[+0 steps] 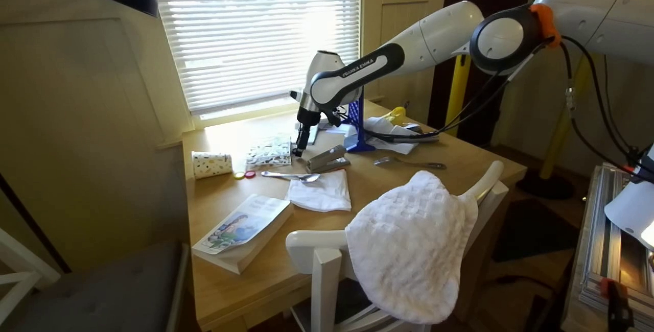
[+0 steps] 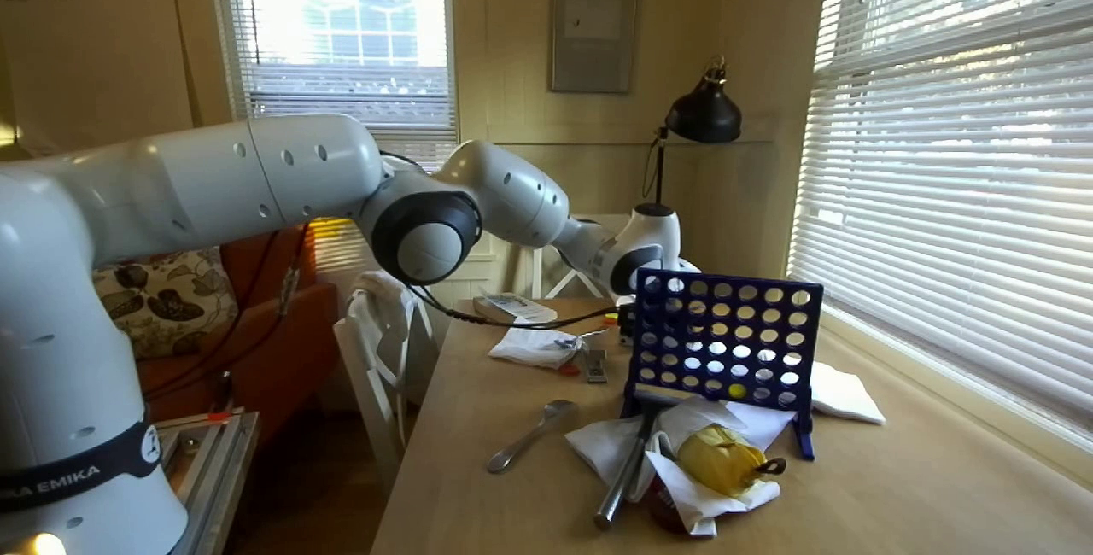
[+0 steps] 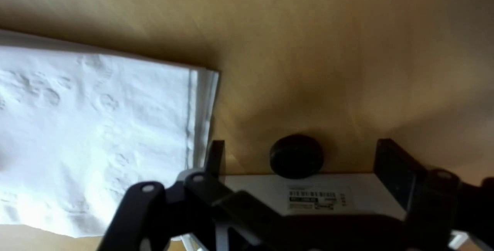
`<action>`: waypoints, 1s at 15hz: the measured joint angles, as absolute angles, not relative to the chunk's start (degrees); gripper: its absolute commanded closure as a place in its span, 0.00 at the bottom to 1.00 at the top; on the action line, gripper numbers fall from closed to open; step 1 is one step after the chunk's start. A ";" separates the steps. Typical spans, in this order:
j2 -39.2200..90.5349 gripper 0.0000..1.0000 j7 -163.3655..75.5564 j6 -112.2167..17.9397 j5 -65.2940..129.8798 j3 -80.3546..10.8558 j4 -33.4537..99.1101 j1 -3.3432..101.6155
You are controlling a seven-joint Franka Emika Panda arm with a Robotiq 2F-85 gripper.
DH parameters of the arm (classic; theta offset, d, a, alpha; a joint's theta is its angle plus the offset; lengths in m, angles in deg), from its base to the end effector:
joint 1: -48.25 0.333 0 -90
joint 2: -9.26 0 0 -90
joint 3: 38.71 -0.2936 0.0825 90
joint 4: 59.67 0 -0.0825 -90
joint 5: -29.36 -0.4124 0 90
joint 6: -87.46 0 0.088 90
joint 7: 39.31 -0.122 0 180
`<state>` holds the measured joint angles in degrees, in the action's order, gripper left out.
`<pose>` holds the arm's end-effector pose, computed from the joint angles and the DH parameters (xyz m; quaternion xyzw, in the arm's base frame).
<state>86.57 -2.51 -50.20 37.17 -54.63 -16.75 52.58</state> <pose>0.8088 0.1737 0.1057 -0.9016 -0.3938 -0.1747 0.0380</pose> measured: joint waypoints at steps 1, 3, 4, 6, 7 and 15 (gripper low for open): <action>86.93 0.11 -1.33 -50.56 37.17 -55.26 -16.75 52.19; 87.28 0.18 0.70 -50.88 37.05 -56.80 -16.81 51.38; 87.35 0.39 1.48 -50.88 37.04 -57.40 -16.81 51.03; 87.50 0.44 2.49 -50.88 37.03 -58.61 -16.84 50.41; 87.61 0.51 2.84 -50.89 37.03 -59.04 -16.90 50.18; 87.73 0.90 1.34 -50.32 37.04 -60.07 -17.82 50.10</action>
